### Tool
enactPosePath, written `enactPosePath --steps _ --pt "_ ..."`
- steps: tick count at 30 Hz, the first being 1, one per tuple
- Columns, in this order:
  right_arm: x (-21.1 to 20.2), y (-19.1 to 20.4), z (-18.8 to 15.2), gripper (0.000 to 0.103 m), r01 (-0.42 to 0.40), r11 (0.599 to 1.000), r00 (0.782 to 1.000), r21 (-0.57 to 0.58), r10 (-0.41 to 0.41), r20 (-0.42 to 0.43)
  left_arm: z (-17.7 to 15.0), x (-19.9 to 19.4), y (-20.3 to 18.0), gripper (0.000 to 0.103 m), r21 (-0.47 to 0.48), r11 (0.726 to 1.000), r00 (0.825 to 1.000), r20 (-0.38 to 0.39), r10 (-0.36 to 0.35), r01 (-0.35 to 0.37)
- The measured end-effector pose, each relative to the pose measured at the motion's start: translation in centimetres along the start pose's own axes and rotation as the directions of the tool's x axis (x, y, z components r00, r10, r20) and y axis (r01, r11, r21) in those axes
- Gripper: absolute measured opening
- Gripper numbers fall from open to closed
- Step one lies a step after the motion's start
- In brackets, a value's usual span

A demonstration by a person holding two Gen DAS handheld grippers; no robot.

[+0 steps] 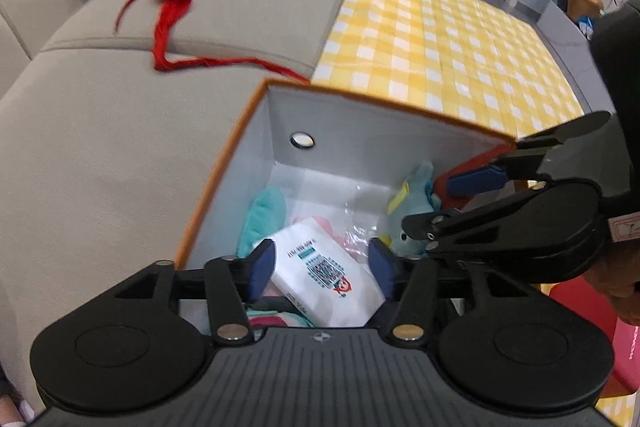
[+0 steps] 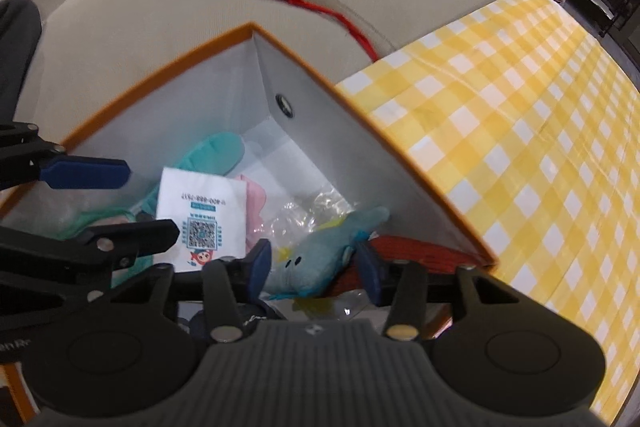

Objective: Organize soft objects
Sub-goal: 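Lower both items into the orange box and open both tools, then move both tools back over the table toward the pink sachet and maroon cloth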

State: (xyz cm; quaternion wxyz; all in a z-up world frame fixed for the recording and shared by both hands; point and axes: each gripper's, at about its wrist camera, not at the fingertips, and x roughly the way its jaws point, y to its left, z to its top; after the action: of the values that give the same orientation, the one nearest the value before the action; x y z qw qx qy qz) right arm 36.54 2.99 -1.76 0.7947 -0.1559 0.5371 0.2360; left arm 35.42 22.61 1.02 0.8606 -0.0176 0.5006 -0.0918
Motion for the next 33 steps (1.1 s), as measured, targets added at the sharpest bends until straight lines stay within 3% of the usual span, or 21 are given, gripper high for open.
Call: enactPosePath --steps 10,18,23,33 --pt "-3.8 -0.7 -0.7 0.055 0.014 1.0 0.998 0.024 -0.016 0.069 0.2 -2.6 1.7 0.079 -0.083 0.997 0.998 0.061 0.011 -0.006" --pt "-6.4 -1.6 -2.4 0.056 0.018 0.999 0.994 0.04 -0.022 0.104 0.2 -3.5 1.6 0.079 -0.125 0.991 0.994 0.103 -0.044 0.057" --pt "-8.6 -3.1 -4.3 0.056 0.002 0.996 0.99 0.088 -0.014 0.14 0.5 -3.2 -0.1 0.079 -0.122 0.987 0.989 0.114 -0.089 0.103" --pt "-11.0 -7.9 -10.5 0.056 0.034 0.978 0.984 0.206 -0.068 0.164 0.1 -2.3 -5.8 0.079 -0.02 0.985 0.981 0.102 -0.166 0.169"
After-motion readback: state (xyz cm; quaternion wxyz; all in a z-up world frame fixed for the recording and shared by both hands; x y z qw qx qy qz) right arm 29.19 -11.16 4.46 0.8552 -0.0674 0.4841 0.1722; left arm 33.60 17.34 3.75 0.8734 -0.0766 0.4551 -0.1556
